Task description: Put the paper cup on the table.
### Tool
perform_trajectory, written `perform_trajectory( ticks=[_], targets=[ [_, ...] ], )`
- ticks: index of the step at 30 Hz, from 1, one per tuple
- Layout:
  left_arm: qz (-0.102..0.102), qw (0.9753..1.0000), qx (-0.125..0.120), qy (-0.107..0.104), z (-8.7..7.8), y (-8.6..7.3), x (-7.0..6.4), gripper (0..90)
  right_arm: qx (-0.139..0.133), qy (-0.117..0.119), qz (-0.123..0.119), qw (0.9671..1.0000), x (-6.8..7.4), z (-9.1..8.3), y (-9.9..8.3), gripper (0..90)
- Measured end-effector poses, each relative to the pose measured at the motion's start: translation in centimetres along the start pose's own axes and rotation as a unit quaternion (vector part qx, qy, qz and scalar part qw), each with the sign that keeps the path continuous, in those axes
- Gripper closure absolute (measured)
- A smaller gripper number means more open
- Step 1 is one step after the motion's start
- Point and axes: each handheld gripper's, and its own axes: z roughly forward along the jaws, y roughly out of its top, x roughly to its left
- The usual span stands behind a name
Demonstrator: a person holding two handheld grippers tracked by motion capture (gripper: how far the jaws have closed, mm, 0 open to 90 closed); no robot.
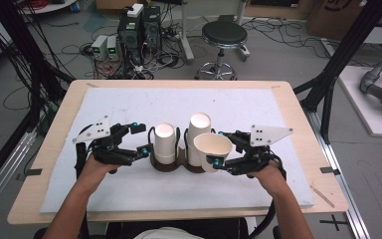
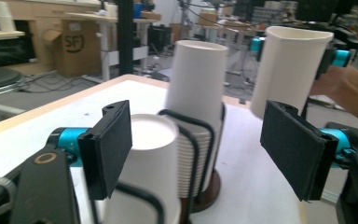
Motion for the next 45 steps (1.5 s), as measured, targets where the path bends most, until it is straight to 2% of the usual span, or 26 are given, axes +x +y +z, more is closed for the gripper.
perform_trajectory(
  ticks=[6, 12, 19, 22, 25, 28, 30, 34, 37, 41, 45],
  targets=[
    [-0.008, 0.9984, -0.006, 0.056, -1.6, -0.7, 1.3, 19.9, -0.006, -0.014, -0.002, 0.9999, -0.4, -1.3, 0.2, 38.7],
    [-0.024, 0.9953, -0.008, 0.094, -3.0, -1.9, 2.3, 19.9, -0.020, -0.034, -0.003, 0.9992, -0.7, -3.1, 0.4, 38.8],
    [-0.027, 0.9921, -0.008, 0.122, -3.7, -2.8, 2.9, 19.9, -0.029, -0.071, -0.010, 0.9970, -1.1, -5.4, 0.7, 38.7],
    [-0.030, 0.9913, -0.009, 0.128, -4.0, -3.0, 3.2, 19.9, -0.031, -0.094, -0.006, 0.9951, -1.7, -6.3, 0.3, 38.8],
    [-0.032, 0.9908, -0.011, 0.131, -4.1, -3.1, 3.4, 19.9, -0.034, -0.115, 0.010, 0.9927, -2.5, -7.0, -0.8, 38.9],
    [-0.031, 0.9909, -0.008, 0.131, -4.0, -3.2, 3.5, 19.9, -0.037, -0.144, 0.018, 0.9888, -3.1, -7.5, -1.6, 38.9],
    [-0.030, 0.9909, -0.008, 0.131, -4.0, -3.3, 3.5, 19.9, -0.028, -0.166, 0.020, 0.9856, -3.4, -7.7, -2.1, 38.9],
    [-0.031, 0.9907, -0.006, 0.132, -3.9, -3.4, 3.5, 19.9, -0.012, -0.211, 0.022, 0.9771, -4.2, -8.2, -3.6, 38.9],
    [-0.032, 0.9908, -0.004, 0.131, -3.8, -3.5, 3.6, 19.9, -0.012, -0.235, 0.035, 0.9714, -4.8, -8.9, -4.9, 38.9],
    [-0.033, 0.9908, -0.001, 0.131, -3.7, -3.6, 3.6, 19.9, -0.018, -0.267, 0.053, 0.9620, -5.6, -9.2, -6.5, 38.8],
    [-0.034, 0.9908, 0.001, 0.131, -3.6, -3.7, 3.7, 19.9, -0.005, -0.287, 0.060, 0.9561, -6.2, -8.9, -7.3, 38.8]
  ],
)
